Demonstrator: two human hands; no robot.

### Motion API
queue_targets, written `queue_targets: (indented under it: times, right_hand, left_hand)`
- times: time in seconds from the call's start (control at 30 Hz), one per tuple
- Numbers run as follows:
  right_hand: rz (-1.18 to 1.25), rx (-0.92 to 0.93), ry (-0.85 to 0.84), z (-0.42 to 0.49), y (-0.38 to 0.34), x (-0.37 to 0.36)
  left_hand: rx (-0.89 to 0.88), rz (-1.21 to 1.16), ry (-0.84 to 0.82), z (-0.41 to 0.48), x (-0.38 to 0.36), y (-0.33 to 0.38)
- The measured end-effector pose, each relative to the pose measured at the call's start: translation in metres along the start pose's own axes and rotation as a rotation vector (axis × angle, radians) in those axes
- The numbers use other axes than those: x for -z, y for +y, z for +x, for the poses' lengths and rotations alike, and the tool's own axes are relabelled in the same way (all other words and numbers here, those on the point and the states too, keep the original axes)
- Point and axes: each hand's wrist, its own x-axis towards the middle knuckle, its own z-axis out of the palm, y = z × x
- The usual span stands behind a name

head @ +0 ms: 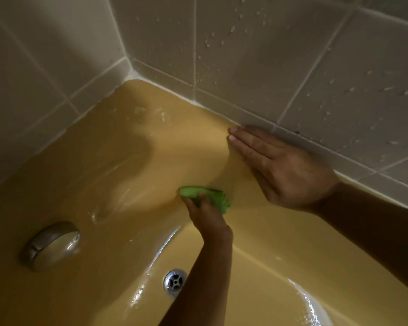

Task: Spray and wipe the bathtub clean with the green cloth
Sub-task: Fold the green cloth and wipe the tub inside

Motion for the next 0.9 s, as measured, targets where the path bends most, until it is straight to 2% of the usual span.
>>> queue_targets:
  times: [0.1, 0.2, 0.3, 0.47, 0.63, 0.7, 0.8, 0.9]
  right_hand:
    - [0.021, -0.004, -0.019, 0.0, 0.0, 0.001]
    - [0.03, -0.015, -0.033, 0.001, 0.0, 0.002]
    - [-0.002, -0.017, -0.033, 0.001, -0.002, 0.002]
    - [-0.023, -0.022, -0.019, 0.0, -0.003, -0.001]
    - [-0.047, 0.004, -0.025, -0.001, -0.001, -0.003]
    - [-0.071, 0.024, 0.002, -0.001, -0.001, -0.003]
    - [-0.076, 0.033, 0.026, 0.0, -0.001, -0.006]
    - [-0.048, 0.031, 0.038, -0.001, -0.001, -0.005]
  left_hand:
    - [-0.158, -0.115, -0.138, -0.046, -0.017, 0.046]
    - [-0.406, 0.022, -0.261, -0.07, -0.022, 0.062]
    - [-0.444, 0.195, -0.309, -0.066, -0.009, 0.046]
    - [-0.271, 0.386, -0.332, -0.052, 0.005, 0.017]
    - [-0.265, 0.512, -0.276, -0.006, 0.02, -0.043]
    - [-0.17, 0.558, -0.268, 0.008, 0.028, -0.064]
    - [-0.075, 0.504, -0.225, 0.02, 0.034, -0.076]
    - [-0.048, 0.226, -0.137, 0.016, 0.019, -0.072]
